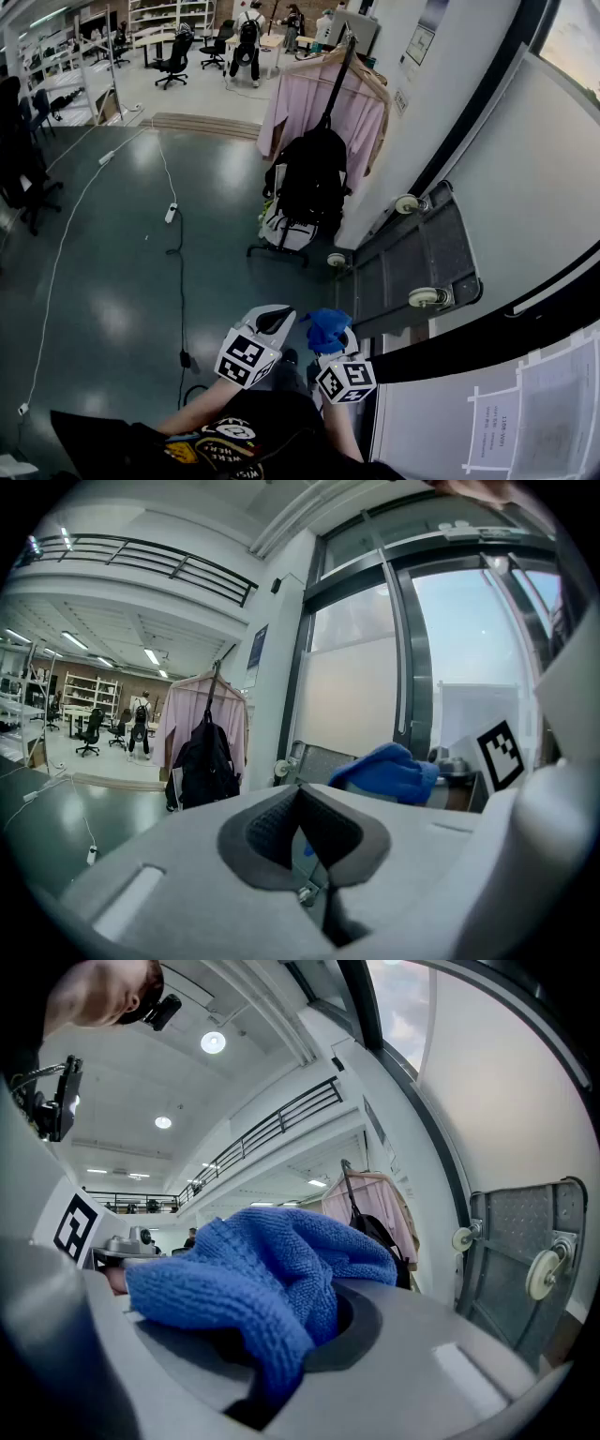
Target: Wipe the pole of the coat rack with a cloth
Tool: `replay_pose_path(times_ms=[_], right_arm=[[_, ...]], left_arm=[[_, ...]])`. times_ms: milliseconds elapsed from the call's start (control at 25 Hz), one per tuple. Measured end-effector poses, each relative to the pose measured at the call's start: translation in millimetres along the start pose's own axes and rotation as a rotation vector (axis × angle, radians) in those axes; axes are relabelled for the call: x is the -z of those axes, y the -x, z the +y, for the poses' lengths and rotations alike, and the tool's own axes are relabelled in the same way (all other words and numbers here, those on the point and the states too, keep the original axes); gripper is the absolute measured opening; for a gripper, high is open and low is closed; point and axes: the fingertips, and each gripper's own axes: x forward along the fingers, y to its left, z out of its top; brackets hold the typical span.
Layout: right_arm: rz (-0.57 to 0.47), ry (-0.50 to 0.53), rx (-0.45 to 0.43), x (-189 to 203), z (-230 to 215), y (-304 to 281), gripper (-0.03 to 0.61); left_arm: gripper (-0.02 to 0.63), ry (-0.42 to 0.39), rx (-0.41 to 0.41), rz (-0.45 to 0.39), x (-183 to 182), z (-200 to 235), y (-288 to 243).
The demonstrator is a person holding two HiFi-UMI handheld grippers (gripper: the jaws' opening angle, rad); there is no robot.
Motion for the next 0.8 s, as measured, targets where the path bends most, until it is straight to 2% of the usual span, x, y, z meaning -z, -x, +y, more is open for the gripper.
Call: replay_pose_path(times_ms=[280, 640, 800], right_arm=[[0.015, -0.016, 0.034, 6.3, -10.5, 0.2, 0.022], [0.062, -0.044, 0.053, 15.2, -11.7, -19.4, 0.026], [0.086, -0.046, 0.073, 18.2, -23.1, -25.3, 0.026]], left_arm=[[0.002, -0.004, 0.01, 0.007, 1.9, 2.1, -1.8], [0.002, 0.035, -0.031, 0.0, 3.6, 28.7, -1.3], [0.002, 0.048, -0.025, 0.001, 0.4, 38.7, -14.0]])
